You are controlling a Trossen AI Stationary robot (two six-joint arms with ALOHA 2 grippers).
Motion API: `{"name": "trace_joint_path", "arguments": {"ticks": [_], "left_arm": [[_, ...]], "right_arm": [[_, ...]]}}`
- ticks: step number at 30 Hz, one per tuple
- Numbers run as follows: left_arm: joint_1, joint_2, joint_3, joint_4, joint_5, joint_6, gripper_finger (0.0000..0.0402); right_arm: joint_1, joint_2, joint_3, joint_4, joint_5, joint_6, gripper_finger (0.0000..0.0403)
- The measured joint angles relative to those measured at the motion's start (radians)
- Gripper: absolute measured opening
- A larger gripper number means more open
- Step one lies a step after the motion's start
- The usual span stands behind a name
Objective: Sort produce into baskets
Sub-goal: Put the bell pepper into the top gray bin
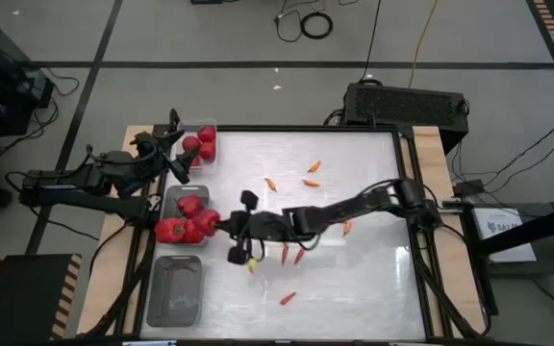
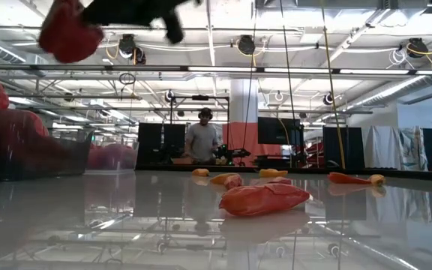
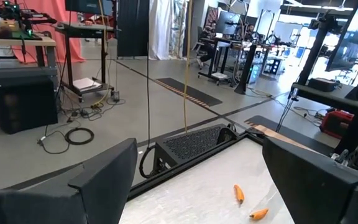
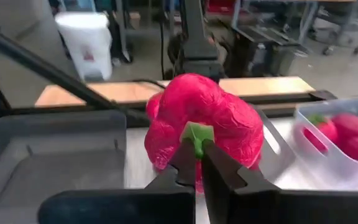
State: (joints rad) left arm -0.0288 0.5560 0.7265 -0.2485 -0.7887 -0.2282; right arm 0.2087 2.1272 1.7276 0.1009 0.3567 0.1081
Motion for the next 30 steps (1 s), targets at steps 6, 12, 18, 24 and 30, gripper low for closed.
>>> {"name": "trace_joint_path", "arguments": {"ticks": [6,12,18,24,30], "left_arm": [[0.000,0.000,0.000,0.000,0.000,0.000,0.0352],[0.000,0.000,0.000,0.000,0.000,0.000,0.0352],[0.000,0.000,0.000,0.000,0.000,0.000,0.0352],[0.000,0.000,0.000,0.000,0.000,0.000,0.0352],[0.000,0.000,0.000,-0.002,0.000,0.000,0.0352]], "right_arm": [[-0.096,0.111,0.000,0.203,-0.129,0.026,0.0000],[-0.167,0.180,-0.001,0.301,-0.215,0.073,0.0000],[-0.184,0.184,0.000,0.303,-0.226,0.067,0.0000],[-0.190,0.184,0.000,0.316,-0.233,0.064,0.0000],[-0.195,0.205,0.000,0.350,-0.233,0.063,0.0000]]}}
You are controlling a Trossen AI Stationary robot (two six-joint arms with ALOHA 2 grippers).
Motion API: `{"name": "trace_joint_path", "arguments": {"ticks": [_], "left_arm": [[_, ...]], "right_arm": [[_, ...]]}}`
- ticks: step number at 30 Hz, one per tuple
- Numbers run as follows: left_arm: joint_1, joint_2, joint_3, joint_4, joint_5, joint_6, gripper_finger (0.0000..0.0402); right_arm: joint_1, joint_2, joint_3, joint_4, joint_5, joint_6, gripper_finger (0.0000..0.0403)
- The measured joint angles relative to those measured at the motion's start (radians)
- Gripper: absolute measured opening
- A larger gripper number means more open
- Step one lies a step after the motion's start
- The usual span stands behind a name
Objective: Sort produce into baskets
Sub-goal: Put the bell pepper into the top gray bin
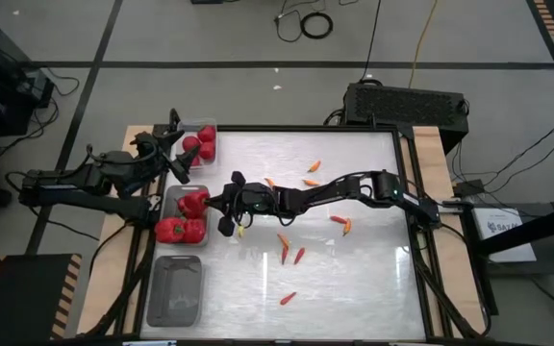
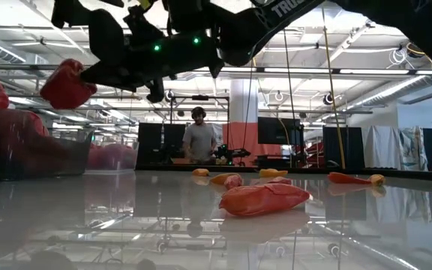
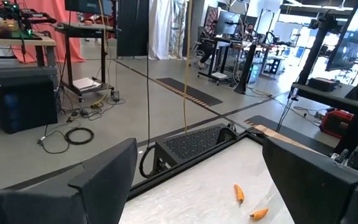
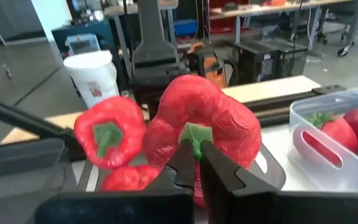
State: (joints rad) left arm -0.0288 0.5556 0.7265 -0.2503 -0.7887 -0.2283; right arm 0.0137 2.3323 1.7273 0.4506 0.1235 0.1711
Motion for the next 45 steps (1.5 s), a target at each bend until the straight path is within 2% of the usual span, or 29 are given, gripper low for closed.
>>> {"name": "trace_joint_path", "arguments": {"ticks": [5,6,8,13,15,17,20,28,35,40,45], "left_arm": [[0.000,0.000,0.000,0.003,0.006,-0.030,0.0352],[0.000,-0.001,0.000,-0.012,0.041,-0.064,0.0352],[0.000,0.000,0.000,-0.044,0.184,-0.072,0.0352],[0.000,0.013,0.000,-0.067,0.597,0.048,0.0352],[0.000,0.018,0.000,-0.076,0.710,0.057,0.0352],[0.000,0.018,0.000,-0.095,0.761,0.052,0.0352],[0.000,0.017,0.000,-0.133,0.767,0.051,0.0352],[0.012,-0.016,0.000,-0.245,0.620,0.023,0.0352],[0.018,-0.014,0.000,-0.263,0.619,0.001,0.0352],[0.018,-0.015,0.000,-0.263,0.619,0.001,0.0352],[0.018,-0.015,0.000,-0.289,0.618,0.008,0.0352]], "right_arm": [[-0.007,0.019,0.001,0.006,0.000,0.000,0.0000],[-0.007,0.020,0.001,0.006,0.000,0.001,0.0000],[-0.007,0.023,0.000,-0.001,0.000,0.005,0.0000],[-0.007,0.026,0.000,0.006,0.000,0.003,0.0000],[-0.009,0.028,0.000,0.012,0.001,0.000,0.0001],[-0.012,0.028,0.000,0.026,0.001,0.002,0.0003],[-0.013,0.028,0.000,0.049,0.005,0.007,0.0005],[-0.016,0.028,0.000,0.055,0.009,0.024,0.0011],[-0.019,0.034,0.000,0.061,0.011,0.030,0.0015],[-0.018,0.100,0.001,0.181,0.009,0.079,0.0015],[-0.022,0.116,0.001,0.201,0.009,0.076,0.0015]]}}
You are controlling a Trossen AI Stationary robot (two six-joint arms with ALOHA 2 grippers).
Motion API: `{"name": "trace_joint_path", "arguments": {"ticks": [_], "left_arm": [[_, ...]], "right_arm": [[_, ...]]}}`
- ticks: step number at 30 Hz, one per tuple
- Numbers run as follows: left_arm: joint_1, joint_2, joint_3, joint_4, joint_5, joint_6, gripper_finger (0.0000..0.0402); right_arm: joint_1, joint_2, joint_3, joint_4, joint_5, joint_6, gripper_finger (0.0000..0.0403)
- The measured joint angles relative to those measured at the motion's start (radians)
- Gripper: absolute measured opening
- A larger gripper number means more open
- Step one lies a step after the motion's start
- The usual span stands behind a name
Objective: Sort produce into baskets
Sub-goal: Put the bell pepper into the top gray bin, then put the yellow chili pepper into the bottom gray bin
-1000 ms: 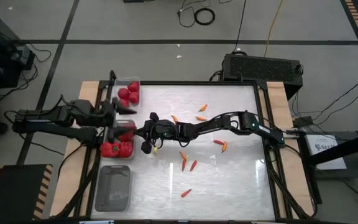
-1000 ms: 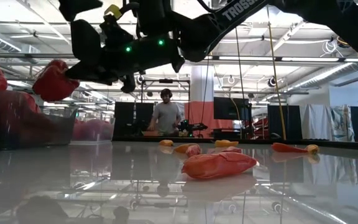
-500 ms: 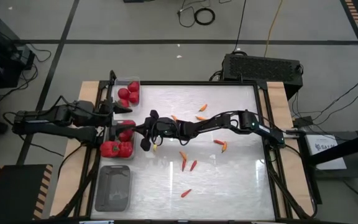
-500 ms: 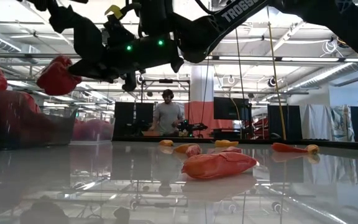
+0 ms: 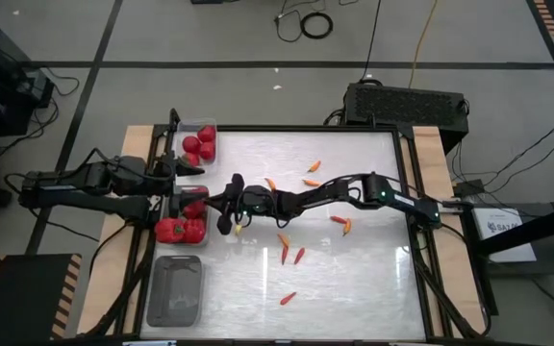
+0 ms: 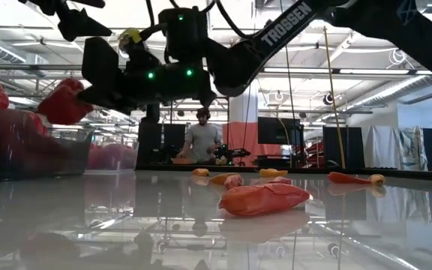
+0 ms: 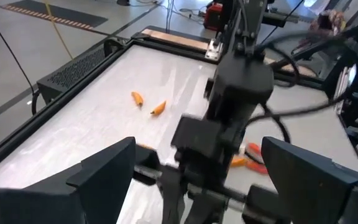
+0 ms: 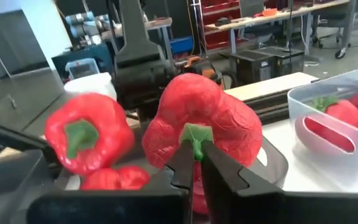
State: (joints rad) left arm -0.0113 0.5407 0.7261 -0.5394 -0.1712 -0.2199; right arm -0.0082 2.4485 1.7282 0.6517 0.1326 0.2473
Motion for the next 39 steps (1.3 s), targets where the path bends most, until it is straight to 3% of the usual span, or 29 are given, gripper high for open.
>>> {"name": "trace_joint_path", "arguments": {"ticks": [11,22,27,33,39], "left_arm": [[0.000,0.046,0.000,-0.001,-0.024,-0.007,0.0352],[0.000,0.092,0.000,-0.001,-0.024,-0.008,0.0352],[0.000,0.092,0.000,-0.029,-0.024,-0.007,0.0352],[0.000,0.092,0.000,-0.037,-0.017,-0.011,0.0352],[0.000,0.093,0.000,-0.033,-0.017,-0.108,0.0352]], "right_arm": [[-0.004,0.058,0.001,0.033,-0.002,0.037,0.0028],[-0.010,0.023,0.000,-0.035,-0.008,0.004,0.0130],[-0.012,-0.081,0.000,-0.299,-0.008,-0.036,0.0169],[-0.012,-0.261,0.000,-0.801,-0.008,-0.056,0.0187],[-0.006,-0.426,0.000,-1.313,-0.012,-0.011,0.0187]]}}
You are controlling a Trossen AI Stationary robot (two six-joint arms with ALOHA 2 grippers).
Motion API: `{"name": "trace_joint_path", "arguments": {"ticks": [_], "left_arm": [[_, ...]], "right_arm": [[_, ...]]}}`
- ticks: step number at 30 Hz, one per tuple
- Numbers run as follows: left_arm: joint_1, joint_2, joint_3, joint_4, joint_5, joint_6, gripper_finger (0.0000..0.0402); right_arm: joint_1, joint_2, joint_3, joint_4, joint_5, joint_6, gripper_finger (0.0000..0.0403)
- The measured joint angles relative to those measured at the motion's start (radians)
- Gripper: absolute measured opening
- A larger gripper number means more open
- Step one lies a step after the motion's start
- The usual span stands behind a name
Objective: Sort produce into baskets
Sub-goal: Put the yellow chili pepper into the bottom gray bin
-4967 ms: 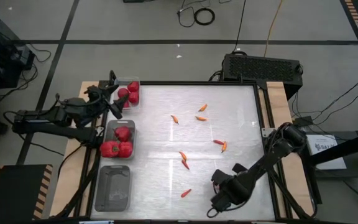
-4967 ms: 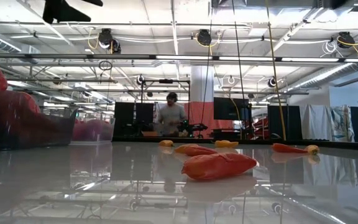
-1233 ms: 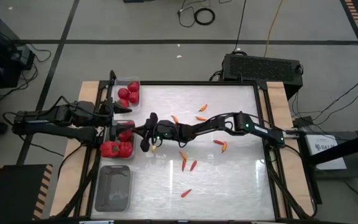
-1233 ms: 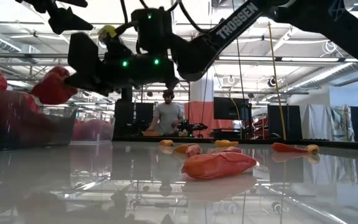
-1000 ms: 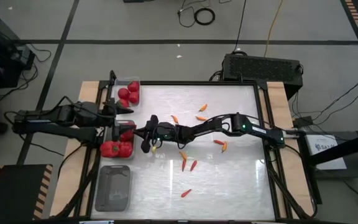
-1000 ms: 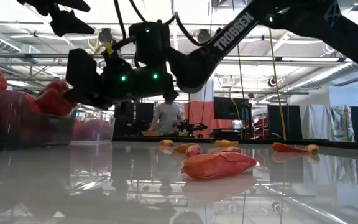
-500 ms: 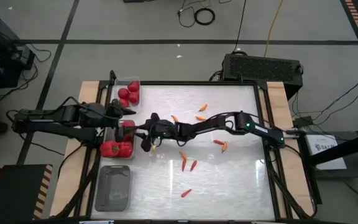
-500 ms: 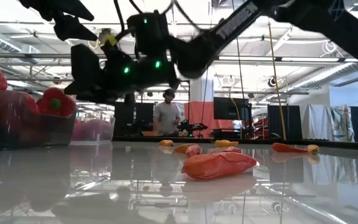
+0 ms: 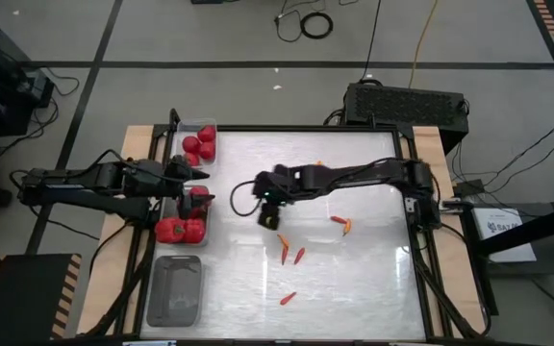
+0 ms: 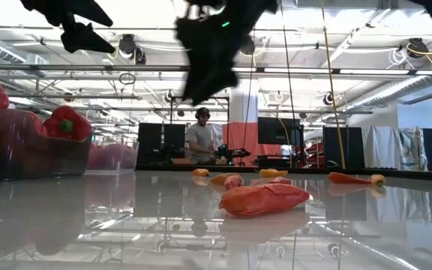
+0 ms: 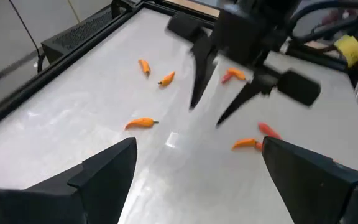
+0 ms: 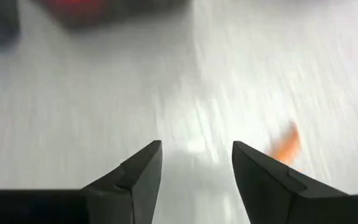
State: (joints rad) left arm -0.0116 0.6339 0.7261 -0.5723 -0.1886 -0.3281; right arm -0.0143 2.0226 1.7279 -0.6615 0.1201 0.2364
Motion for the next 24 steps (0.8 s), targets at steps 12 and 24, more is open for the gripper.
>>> {"name": "trace_joint_path", "arguments": {"ticks": [12,24], "left_arm": [[-0.006,0.062,-0.026,0.170,0.070,-0.028,0.0352],[-0.063,0.458,-0.062,0.636,0.251,-0.003,0.0352]], "right_arm": [[0.221,-0.164,0.001,-0.575,-0.041,0.307,0.0187],[0.663,-0.164,0.000,-0.603,0.519,0.604,0.0187]]}}
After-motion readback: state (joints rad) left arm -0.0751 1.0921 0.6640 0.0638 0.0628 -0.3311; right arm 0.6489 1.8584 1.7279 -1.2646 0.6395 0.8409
